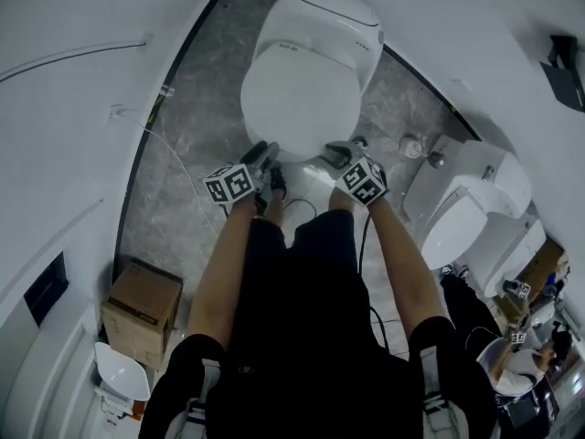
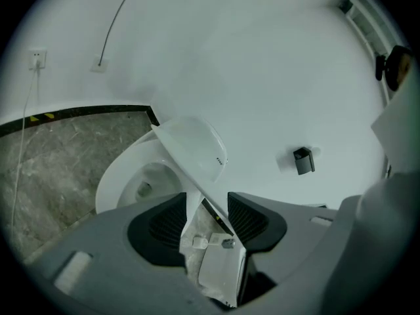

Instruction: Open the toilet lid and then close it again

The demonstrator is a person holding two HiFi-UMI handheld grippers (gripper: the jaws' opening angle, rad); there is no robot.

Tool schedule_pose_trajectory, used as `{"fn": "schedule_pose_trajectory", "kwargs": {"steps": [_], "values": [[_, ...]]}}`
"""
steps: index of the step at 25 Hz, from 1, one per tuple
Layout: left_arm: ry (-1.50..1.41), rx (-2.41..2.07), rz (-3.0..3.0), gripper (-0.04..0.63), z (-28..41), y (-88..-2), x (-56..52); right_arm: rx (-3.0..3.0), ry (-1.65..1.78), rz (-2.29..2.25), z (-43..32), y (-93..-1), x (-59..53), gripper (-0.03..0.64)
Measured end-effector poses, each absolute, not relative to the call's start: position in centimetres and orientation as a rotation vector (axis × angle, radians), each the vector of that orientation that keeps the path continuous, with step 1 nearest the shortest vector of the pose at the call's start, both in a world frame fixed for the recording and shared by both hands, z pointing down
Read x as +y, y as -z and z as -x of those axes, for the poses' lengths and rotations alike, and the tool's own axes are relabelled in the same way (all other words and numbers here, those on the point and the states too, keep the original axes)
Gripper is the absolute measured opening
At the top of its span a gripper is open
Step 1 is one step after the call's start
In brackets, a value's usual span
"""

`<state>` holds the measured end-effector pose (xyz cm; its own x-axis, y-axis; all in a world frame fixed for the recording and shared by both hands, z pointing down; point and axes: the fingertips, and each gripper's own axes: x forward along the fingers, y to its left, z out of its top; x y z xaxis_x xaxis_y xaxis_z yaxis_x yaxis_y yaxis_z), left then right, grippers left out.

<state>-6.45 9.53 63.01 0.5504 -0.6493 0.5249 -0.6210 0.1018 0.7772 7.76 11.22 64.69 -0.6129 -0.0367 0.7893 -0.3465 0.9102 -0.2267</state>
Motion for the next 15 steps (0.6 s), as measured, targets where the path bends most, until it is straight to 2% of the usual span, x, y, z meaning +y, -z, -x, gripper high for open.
{"fn": "schedule_pose_trajectory", "kwargs": {"steps": [8, 15], "values": [[-0.137, -1.165, -1.6, 0.196, 6.4, -66.2, 10.3, -2.171, -0.567, -0.234, -7.2, -66.6, 12.7, 0.137], [-0.306, -1.323, -1.604, 0.244, 7.5, -67.9, 10.7, -2.135, -0.646, -0.198, -7.3, -67.8, 12.5, 0.137]]}}
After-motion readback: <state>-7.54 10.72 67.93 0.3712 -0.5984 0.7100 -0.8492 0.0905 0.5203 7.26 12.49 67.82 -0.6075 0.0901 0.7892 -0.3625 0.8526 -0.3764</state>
